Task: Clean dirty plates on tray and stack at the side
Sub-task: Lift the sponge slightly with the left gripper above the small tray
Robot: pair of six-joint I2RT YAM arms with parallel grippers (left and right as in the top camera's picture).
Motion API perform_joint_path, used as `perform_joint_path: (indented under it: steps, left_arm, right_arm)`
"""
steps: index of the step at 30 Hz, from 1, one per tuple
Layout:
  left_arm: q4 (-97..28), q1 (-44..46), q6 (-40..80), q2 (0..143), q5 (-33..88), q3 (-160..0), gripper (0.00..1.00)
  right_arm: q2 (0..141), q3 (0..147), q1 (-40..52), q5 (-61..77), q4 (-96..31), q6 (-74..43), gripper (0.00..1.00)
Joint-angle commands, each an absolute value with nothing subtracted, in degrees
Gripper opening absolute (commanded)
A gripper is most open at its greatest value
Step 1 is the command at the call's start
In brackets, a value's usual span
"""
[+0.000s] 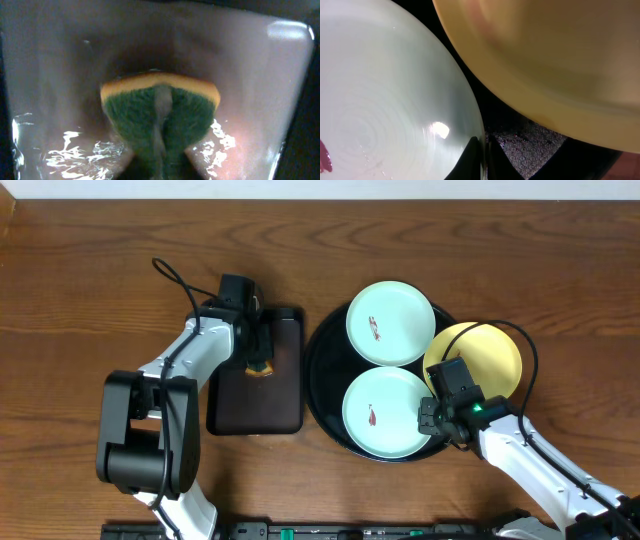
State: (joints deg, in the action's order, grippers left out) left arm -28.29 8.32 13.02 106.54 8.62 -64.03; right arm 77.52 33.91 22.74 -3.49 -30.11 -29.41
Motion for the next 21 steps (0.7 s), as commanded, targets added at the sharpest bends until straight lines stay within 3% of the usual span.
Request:
perform_joint_path:
  steps: [1,11,12,14,18,19,21]
  left_arm:
    - [-27.94,8.23,12.80,107.48,8.08,-63.51,0.70]
    - [-22.94,8.23,12.80,107.48,5.08,-63.51,0.70]
    - [-22.76,8.23,12.82,107.48,5.10,-63.51,0.66]
    - [-22.79,8.23,12.82,107.48,5.10,-63.51,0.45]
    - [-22.79,8.23,12.80,107.48,5.10,-63.51,0.25]
    - [-22.83,8.23,12.80,107.48,5.13,-63.51,0.08]
    - [-24.73,8.23,12.78,106.91,5.52,-63.77,0.08]
  right_arm:
    - [77.91,33.32,23.24,-4.23,-29.98,-29.74,0.05]
    - [77.91,33.32,23.24,-4.23,-29.98,-29.74,0.05]
    - [77.91,33.32,23.24,-4.23,-29.98,-29.74,0.05]
    - [77.91,33.32,23.24,-4.23,-29.95,-29.74,0.05]
    - [77.91,33.32,23.24,-4.23,-29.95,-29.74,0.07]
    - [77.91,33.32,23.24,-4.23,-29.95,-29.74,0.08]
    - [77.91,33.32,23.24,-4.21,-30.00,-29.74,0.09]
